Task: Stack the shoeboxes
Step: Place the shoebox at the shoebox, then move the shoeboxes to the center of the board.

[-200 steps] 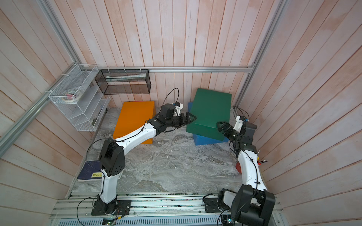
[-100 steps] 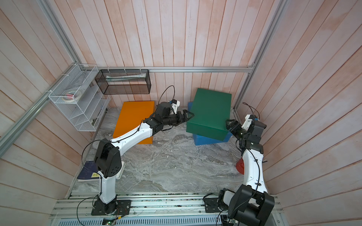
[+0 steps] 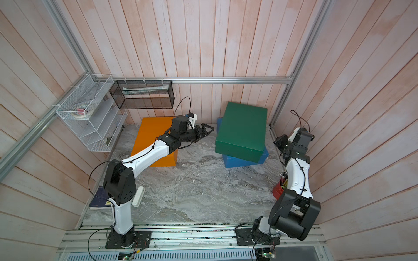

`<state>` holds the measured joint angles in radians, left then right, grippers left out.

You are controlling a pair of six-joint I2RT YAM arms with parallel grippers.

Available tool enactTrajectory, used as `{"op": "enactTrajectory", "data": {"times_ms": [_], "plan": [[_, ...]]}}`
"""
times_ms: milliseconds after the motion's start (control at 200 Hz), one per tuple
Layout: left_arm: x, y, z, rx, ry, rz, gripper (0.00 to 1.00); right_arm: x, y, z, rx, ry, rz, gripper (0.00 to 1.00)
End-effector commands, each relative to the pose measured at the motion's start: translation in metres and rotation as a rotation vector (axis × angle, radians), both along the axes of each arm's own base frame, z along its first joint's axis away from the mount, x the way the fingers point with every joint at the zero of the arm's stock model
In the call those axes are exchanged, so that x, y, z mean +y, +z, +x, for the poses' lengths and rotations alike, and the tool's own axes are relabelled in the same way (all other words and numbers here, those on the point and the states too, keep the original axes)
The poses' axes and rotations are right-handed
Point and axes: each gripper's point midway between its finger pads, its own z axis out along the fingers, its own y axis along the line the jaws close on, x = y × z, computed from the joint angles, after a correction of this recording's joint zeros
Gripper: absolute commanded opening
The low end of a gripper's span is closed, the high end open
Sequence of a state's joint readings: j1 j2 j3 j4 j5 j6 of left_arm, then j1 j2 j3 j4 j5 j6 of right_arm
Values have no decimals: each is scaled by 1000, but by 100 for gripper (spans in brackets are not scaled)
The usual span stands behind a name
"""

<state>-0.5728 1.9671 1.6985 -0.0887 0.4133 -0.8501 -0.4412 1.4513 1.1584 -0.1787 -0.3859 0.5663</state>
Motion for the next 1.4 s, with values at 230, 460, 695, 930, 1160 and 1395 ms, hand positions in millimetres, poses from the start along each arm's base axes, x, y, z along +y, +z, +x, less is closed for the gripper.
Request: {"op": "enactTrajectory", "data": {"times_ms": [230,460,695,930,1160,1395], "plan": [[-7,-24,16,31,1,-6,80,-32,-47,31,176,-37,-39,0],[-7,-49,31,89,7,-13,76,-41,-77,52,275,-33,-55,0],[-3,-56,40,102,10,-22,83,-34,-110,85,361,54,-45,0],[-2,-57,44,109,16,-27,85,3,-123,116,387,160,-54,0],[-2,-61,42,128,12,-47,85,36,-124,113,393,225,-50,0],[3,-75,26,178,11,-71,85,78,-133,91,385,282,-20,0]]}}
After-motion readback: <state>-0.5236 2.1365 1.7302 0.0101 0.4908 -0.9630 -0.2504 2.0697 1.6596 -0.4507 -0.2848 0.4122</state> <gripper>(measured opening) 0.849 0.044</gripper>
